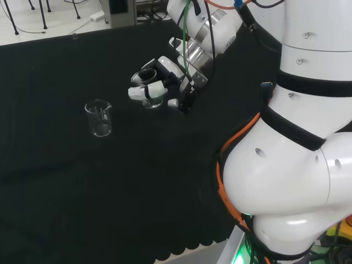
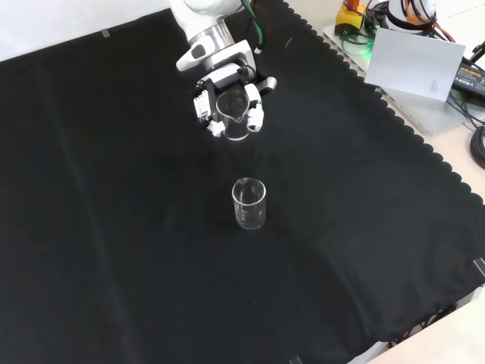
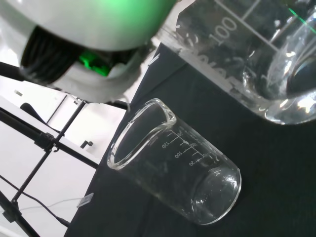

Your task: Pour the water from the handheld beaker into the one on the table.

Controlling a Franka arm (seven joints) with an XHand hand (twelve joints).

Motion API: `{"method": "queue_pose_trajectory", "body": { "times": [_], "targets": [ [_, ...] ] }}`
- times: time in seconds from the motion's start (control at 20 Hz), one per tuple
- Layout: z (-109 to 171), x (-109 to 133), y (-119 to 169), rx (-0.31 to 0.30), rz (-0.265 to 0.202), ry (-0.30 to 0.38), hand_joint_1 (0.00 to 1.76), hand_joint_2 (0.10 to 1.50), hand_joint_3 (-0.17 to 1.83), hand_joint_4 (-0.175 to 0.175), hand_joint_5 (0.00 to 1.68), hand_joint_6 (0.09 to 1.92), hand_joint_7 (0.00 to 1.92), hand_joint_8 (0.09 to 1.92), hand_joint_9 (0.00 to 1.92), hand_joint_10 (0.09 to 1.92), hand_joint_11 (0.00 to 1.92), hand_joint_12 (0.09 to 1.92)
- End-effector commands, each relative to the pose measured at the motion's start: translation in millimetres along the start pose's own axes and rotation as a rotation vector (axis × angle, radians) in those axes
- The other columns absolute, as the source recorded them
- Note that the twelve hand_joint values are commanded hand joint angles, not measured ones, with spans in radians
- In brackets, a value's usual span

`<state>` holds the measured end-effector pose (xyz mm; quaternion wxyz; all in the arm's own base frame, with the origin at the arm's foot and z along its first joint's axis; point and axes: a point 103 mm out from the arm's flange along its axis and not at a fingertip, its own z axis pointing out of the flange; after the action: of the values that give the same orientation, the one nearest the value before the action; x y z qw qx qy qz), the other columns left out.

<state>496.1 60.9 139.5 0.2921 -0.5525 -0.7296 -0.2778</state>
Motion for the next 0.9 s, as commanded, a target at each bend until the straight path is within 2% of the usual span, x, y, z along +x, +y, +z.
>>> {"method": "queue_pose_trajectory", "body": {
  "times": [0.05, 0.4, 0.45, 0.55, 0.7, 0.9],
  "targets": [
    [-2, 8, -3, 0.013, 0.012, -0.029, 1.21, 0.61, 0.62, -0.089, 1.53, 0.16, 1.86, 0.09, 1.77, 0.16, 1.46, 0.71],
    [0, 27, -3, 0.01, 0.023, -0.148, 1.21, 0.61, 0.62, -0.094, 1.53, 0.16, 1.87, 0.09, 1.76, 0.16, 1.45, 0.71],
    [1, 29, -3, 0.033, -0.001, -0.134, 1.21, 0.61, 0.62, -0.094, 1.53, 0.16, 1.87, 0.09, 1.76, 0.17, 1.44, 0.7],
    [0, 34, -1, 0.059, -0.014, -0.129, 1.21, 0.61, 0.62, -0.093, 1.53, 0.16, 1.87, 0.09, 1.76, 0.17, 1.44, 0.7],
    [8, 44, 3, 0.077, 0.009, -0.223, 1.21, 0.61, 0.62, -0.093, 1.52, 0.17, 1.87, 0.09, 1.76, 0.17, 1.44, 0.71],
    [16, 54, 9, 0.108, 0.027, -0.383, 1.21, 0.61, 0.63, -0.091, 1.52, 0.17, 1.86, 0.09, 1.76, 0.17, 1.43, 0.71]
  ]
}}
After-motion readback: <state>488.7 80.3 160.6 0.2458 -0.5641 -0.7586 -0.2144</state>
